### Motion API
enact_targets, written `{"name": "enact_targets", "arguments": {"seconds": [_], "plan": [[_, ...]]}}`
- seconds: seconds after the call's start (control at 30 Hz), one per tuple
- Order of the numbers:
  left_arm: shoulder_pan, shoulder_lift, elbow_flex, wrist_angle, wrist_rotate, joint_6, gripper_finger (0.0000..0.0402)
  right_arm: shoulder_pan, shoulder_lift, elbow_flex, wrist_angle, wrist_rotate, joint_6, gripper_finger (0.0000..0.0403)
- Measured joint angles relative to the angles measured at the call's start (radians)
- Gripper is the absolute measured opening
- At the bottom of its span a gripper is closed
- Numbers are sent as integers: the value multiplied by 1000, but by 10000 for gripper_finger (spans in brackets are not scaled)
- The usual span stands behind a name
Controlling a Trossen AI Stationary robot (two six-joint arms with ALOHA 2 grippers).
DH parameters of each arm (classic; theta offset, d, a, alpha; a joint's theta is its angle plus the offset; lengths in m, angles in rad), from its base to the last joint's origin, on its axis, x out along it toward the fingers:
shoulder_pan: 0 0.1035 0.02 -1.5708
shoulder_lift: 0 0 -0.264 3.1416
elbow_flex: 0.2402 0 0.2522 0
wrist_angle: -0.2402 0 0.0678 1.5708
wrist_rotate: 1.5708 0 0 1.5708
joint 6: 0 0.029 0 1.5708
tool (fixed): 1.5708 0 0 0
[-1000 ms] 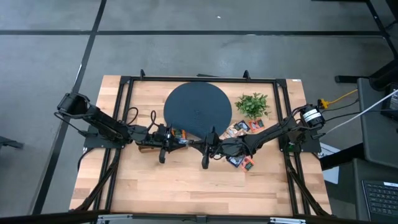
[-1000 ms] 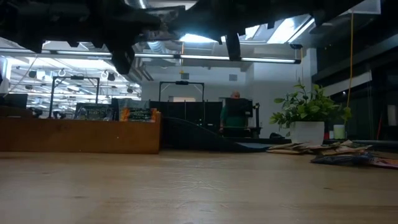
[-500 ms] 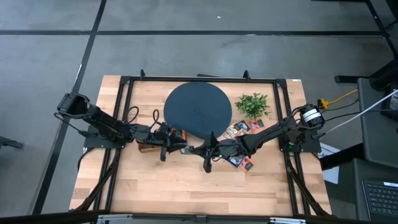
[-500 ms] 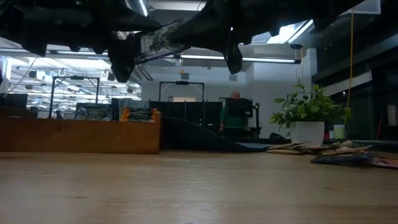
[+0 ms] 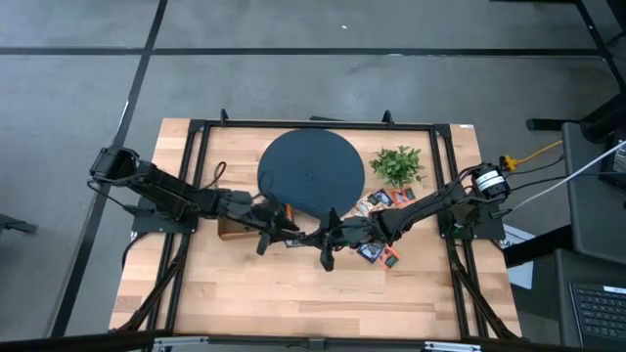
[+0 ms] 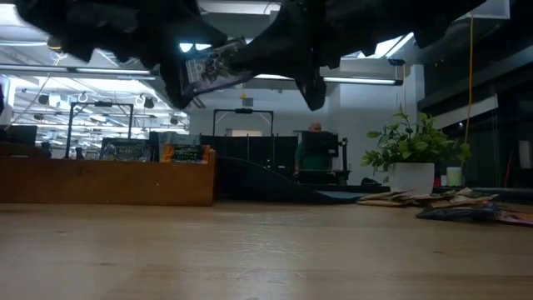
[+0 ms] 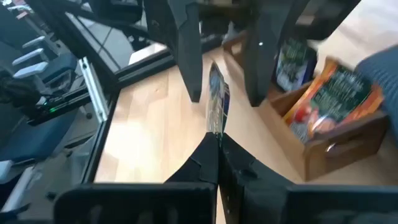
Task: Pick & Place Tea
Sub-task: Put the blue tea bag into the middle section of the wooden organizer
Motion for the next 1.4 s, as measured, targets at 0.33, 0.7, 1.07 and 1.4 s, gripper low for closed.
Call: {"name": "enact_targets", "arguments": {"seconds": [0.33, 0.7, 1.07, 1.4], "plan": [[46, 0, 220, -441, 97, 99, 134, 0, 0, 0, -48, -52, 26, 4], [45, 0, 231, -455, 91, 117, 134, -25, 0, 0, -33, -80, 8, 4], [45, 0, 231, -450, 90, 146, 40, -26, 0, 0, -25, -83, 6, 5], [45, 0, 231, -447, 129, 157, 2, -26, 0, 0, -26, -78, 5, 17]]}}
